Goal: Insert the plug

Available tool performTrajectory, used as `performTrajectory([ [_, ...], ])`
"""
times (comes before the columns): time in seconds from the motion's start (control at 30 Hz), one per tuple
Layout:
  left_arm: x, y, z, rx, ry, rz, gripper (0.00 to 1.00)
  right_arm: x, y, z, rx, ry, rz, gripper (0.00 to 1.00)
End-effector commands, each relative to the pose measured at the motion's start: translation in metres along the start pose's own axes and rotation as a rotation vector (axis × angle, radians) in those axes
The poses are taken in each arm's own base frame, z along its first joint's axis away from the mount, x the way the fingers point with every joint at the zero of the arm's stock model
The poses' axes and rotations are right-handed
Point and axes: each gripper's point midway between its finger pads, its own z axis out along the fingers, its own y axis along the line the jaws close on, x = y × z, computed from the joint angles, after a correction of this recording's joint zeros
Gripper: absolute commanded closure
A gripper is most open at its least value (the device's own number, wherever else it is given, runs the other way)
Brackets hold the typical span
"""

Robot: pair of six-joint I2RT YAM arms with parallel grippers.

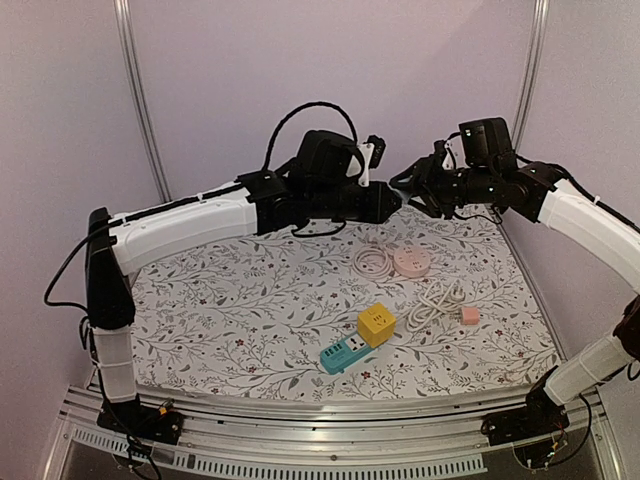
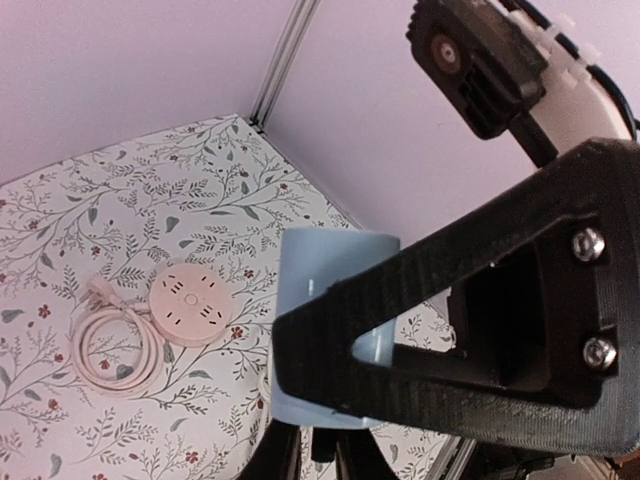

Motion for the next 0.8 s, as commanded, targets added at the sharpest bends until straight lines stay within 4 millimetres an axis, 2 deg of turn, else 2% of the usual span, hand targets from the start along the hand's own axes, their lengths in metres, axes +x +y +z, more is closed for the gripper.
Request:
performTrajectory([
  [0.0, -0.004, -0.009, 0.006, 0.023, -0.027, -0.004, 0.91, 0.007, 0.012, -0.011, -0.045, 0.018, -0.019, 0.90],
  [0.1, -0.006, -0.009, 0.003, 0.019, -0.031, 0.000, 1.00, 0.007, 0.010, -0.012, -0.046, 0.016, -0.014, 0.89],
  [0.3, -0.008, -0.006, -0.008, 0.001, -0.042, 0.020, 1.00, 0.010, 0.010, -0.018, -0.057, 0.017, -0.017, 0.85],
  [0.43, -0.006, -0.006, -0.010, 0.002, -0.038, 0.026, 1.00, 0.015, 0.008, -0.018, -0.062, 0.031, -0.021, 0.75],
  [0.53, -0.006, -0.007, -0.014, 0.009, -0.033, 0.040, 1.00, 0.017, 0.007, -0.019, -0.060, 0.040, -0.037, 0.56],
  [0.7, -0.002, -0.007, -0.029, 0.023, -0.029, 0.087, 1.00, 0.018, 0.002, -0.023, -0.036, 0.038, -0.047, 0.15],
  [0.77, 0.004, -0.011, -0.035, 0.051, -0.010, 0.102, 1.00, 0.017, 0.006, -0.027, -0.047, 0.034, -0.063, 0.04],
])
